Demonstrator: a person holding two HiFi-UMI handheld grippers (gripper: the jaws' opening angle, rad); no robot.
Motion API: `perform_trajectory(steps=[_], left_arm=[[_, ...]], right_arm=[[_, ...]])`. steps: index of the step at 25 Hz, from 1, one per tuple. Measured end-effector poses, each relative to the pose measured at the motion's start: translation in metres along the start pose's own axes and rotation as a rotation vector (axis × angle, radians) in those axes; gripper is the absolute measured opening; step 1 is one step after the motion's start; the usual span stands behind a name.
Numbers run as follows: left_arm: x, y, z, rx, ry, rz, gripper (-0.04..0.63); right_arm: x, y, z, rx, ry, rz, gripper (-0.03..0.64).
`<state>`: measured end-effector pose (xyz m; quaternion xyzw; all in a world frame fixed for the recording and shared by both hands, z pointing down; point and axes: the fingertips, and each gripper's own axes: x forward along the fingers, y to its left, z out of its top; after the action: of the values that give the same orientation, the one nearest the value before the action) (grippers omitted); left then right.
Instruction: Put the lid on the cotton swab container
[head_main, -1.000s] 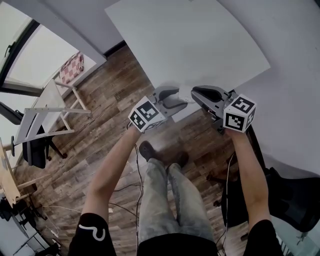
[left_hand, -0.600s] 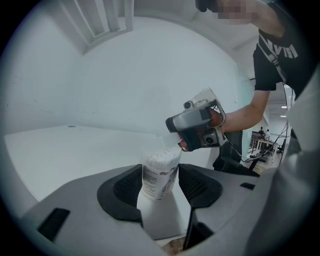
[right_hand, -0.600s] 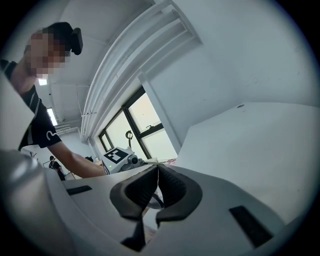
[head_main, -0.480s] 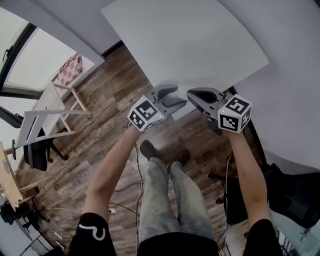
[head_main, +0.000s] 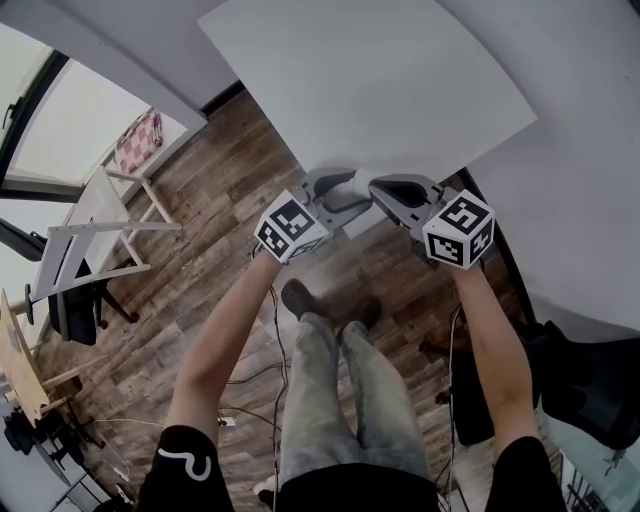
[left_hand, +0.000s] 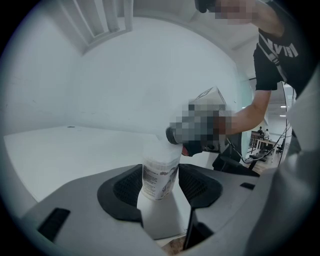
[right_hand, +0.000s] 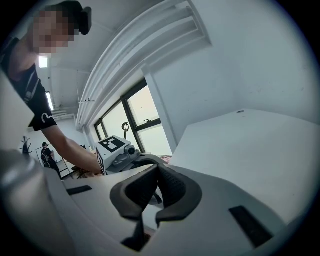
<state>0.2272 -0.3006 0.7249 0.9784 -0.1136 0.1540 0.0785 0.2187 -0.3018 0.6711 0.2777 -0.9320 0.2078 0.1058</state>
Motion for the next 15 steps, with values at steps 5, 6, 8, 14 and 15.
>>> perform_trajectory(steps=[5,6,8,14,15], left_arm=[[-0.0002,0.0000,0.0000,-0.003,-0.001,-0.002,0.241],[-0.0004,0.0002,-0.0001,-0.003,-0.001,-0.003,0.242],[-0.0002,-0.0001,0.0005,-0.001,-0.001,-0.004,0.242],[-0.0002,0.0001,0.0003,-0.011,0.007,0.004,0.244],[-0.0008,0.0006,-0.0004,-0.018,0.011,0.012,0.244]], right_arm=[[0.0011,0.0021,-0.0015,-0.066,0.014,-0.008,0.012],[0.0016,0.0028,-0.0018,-0.090,0.016,-0.011,0.012],[0.0013,0.0041,-0.0021,-0.144,0.021,-0.023,0.012],[0.0011,0.0049,-0.0025,-0.183,0.028,-0.037,0.012],[0.0012,0.0044,-0.0023,-0.173,0.021,-0.038,0.012]])
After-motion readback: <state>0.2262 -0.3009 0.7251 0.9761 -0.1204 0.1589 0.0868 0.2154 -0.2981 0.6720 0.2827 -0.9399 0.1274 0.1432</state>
